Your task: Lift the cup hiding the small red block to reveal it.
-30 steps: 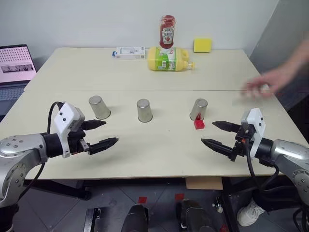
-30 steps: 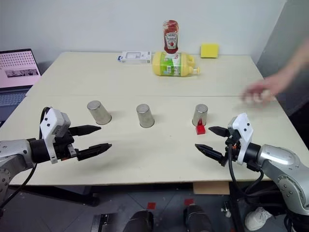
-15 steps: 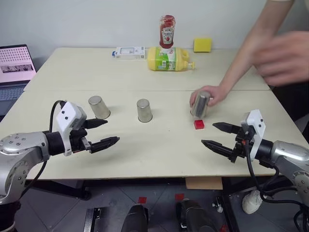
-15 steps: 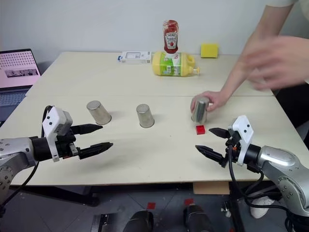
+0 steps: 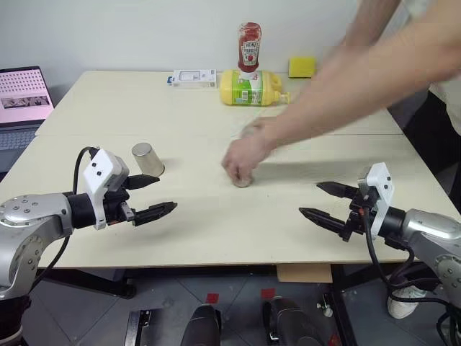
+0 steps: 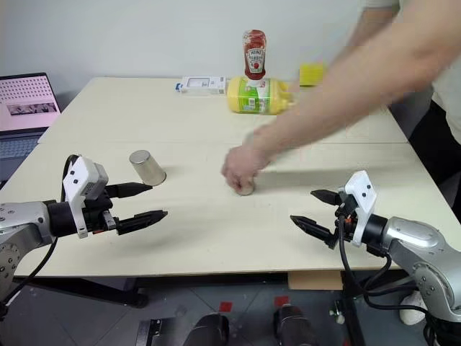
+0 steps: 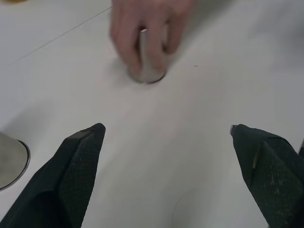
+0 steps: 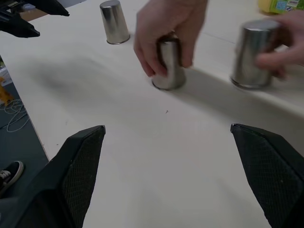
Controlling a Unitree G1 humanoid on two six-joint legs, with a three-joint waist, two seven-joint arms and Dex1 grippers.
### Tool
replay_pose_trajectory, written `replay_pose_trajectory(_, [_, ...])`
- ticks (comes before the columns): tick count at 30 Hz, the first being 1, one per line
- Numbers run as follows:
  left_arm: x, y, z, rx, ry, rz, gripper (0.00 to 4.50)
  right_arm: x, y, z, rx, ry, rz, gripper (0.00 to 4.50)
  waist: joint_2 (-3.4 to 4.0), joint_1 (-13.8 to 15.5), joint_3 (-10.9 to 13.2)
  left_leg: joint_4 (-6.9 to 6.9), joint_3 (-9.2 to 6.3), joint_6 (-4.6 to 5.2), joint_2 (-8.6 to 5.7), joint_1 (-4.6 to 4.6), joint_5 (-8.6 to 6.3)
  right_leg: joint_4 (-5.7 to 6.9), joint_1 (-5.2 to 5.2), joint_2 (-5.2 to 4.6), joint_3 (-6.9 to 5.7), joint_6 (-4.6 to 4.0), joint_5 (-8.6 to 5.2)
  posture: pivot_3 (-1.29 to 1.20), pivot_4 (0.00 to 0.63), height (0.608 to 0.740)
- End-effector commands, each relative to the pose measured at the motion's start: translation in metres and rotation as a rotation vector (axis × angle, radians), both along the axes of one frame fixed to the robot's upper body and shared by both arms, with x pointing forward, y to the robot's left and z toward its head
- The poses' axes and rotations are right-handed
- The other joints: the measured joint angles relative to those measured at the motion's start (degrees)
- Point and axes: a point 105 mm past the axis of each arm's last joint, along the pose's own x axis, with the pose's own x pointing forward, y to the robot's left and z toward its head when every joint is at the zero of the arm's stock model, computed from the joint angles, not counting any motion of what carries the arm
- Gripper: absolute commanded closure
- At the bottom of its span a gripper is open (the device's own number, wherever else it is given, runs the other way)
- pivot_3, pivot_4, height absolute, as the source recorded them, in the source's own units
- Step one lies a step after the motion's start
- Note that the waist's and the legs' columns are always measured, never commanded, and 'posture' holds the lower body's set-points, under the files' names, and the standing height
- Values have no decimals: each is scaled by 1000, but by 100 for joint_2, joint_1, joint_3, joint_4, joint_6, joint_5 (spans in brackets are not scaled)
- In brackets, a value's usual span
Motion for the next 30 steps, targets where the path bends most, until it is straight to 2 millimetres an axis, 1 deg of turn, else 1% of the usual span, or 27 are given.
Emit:
replay_pose_trajectory(1, [0,-1,13,2,-49,-17,0,-2,5,11,15,-55,24,22,0,0,0,0,0,0,0,0,0,0,0,0,0,0,0,0,150,740])
replay_pose_trajectory(6, [4,-5,15,-43,-46,-10,0,-2,12,15,26,-67,51,22,0,0,0,0,0,0,0,0,0,0,0,0,-1,0,0,0,150,740])
replay_pose_trajectory(9, [11,-7,12,-41,-50,9,0,-3,18,17,25,-69,73,22,0,0,0,1,0,0,0,1,0,0,0,0,-1,2,1,0,150,740])
replay_pose_trajectory(11, [21,-4,9,-28,-58,58,0,-4,23,18,19,-68,95,22,0,1,0,1,-1,0,0,0,0,1,1,0,-1,2,1,0,150,740])
replay_pose_trajectory(14, [34,-7,7,-22,-75,93,0,-5,30,18,6,-61,121,22,0,1,0,1,-3,0,-1,-1,0,1,1,1,-2,3,2,0,150,740])
replay_pose_trajectory(19, [54,-20,-1,-8,-95,112,0,1,36,24,23,-47,119,22,-1,3,-1,3,-2,0,-4,-3,0,0,2,1,0,6,4,0,150,740])
replay_pose_trajectory(21, [65,-27,-5,-5,-100,120,0,3,39,25,18,-45,117,22,-1,4,-1,2,-3,0,-3,-4,0,0,1,1,-1,6,4,0,150,740])
replay_pose_trajectory(24, [84,-34,-8,-1,-117,153,0,3,42,25,7,-41,126,22,-2,10,-1,3,-7,0,-3,-6,0,1,2,1,-5,6,4,0,150,740])
replay_pose_trajectory(27, [98,-40,-11,-4,-113,171,0,2,44,25,3,-38,134,22,-3,10,-2,5,-7,0,-4,-9,0,1,1,1,-5,7,5,0,150,740])
replay_pose_trajectory(30, [110,-52,-16,-16,-97,159,0,2,44,24,0,-39,133,22,-3,11,-2,5,-7,0,-5,-10,0,1,1,1,-5,7,5,0,150,740])
